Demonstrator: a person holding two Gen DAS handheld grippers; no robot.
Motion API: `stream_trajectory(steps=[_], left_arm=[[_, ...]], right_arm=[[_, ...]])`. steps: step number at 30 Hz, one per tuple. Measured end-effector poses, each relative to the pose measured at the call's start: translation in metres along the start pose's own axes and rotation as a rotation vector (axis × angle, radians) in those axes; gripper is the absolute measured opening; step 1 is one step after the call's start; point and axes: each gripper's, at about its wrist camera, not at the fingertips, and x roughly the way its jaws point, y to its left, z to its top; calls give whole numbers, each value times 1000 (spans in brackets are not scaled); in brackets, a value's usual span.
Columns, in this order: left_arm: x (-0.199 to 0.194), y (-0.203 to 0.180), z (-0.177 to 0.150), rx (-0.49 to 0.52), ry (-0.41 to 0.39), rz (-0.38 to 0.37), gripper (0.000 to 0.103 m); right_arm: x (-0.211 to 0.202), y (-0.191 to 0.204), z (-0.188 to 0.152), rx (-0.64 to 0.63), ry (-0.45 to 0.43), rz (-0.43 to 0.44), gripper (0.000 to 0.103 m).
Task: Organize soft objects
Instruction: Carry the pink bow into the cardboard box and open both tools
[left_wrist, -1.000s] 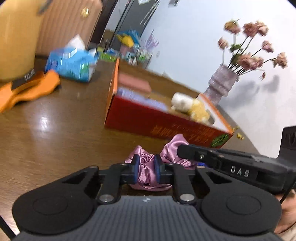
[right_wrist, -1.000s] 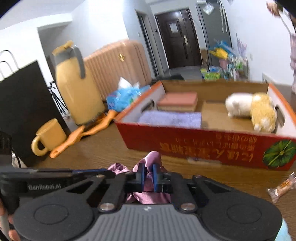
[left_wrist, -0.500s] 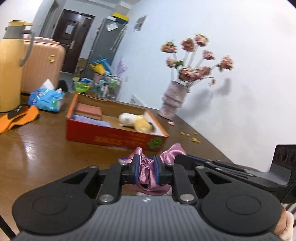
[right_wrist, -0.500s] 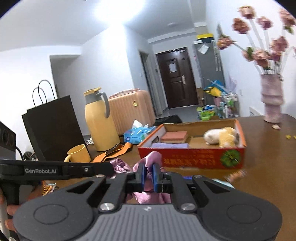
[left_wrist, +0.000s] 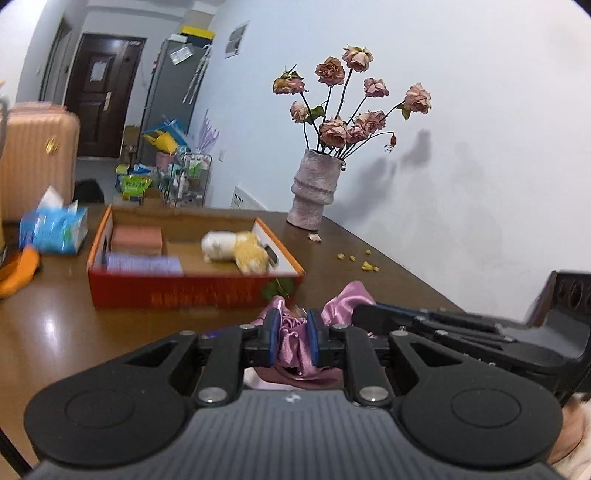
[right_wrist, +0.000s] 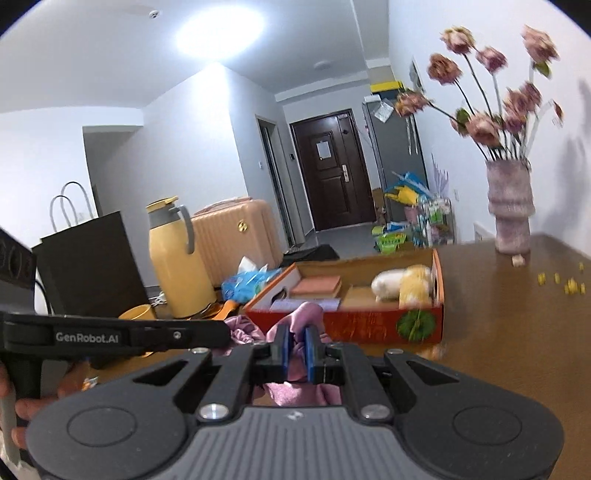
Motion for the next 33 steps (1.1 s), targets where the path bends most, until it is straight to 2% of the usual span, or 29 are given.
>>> stream_trajectory(steps=[5,8,11,16,19,21,24,29,31,32,33], left_arm=[[67,37,74,42,15,35,16],[124,75,118,24,38,62,16],[185,121,147,-35,79,80,16],[288,185,151,-126,221,151,16],[333,201,136,-99,295,212,16],[351,206,127,-70,332,219,16],[358,210,121,-31,345,211,17],[359,199,118,15,351,236,18],[357,199,119,5,345,234,22],[354,198,121,-6,348,229,25],[347,197,122,-16,344,232,37]], right_arm=[[84,-29,68,-23,33,-2,9],[160,-52,109,-26,91,-21,9],[231,-64,132,-86,140,-72,9],[354,-97,140,-100,283,-124,9],[413,-116,128,-89,381,-146,9],[436,-122,117,-98,425,-146,9],[454,-129,103,-114,486,-151,10],[462,-142,97,-42,523,-125,12],[459,-142,97,-37,510,-121,16],[456,-143,98,-39,507,-125,23],[452,-142,101,-42,499,-134,28]])
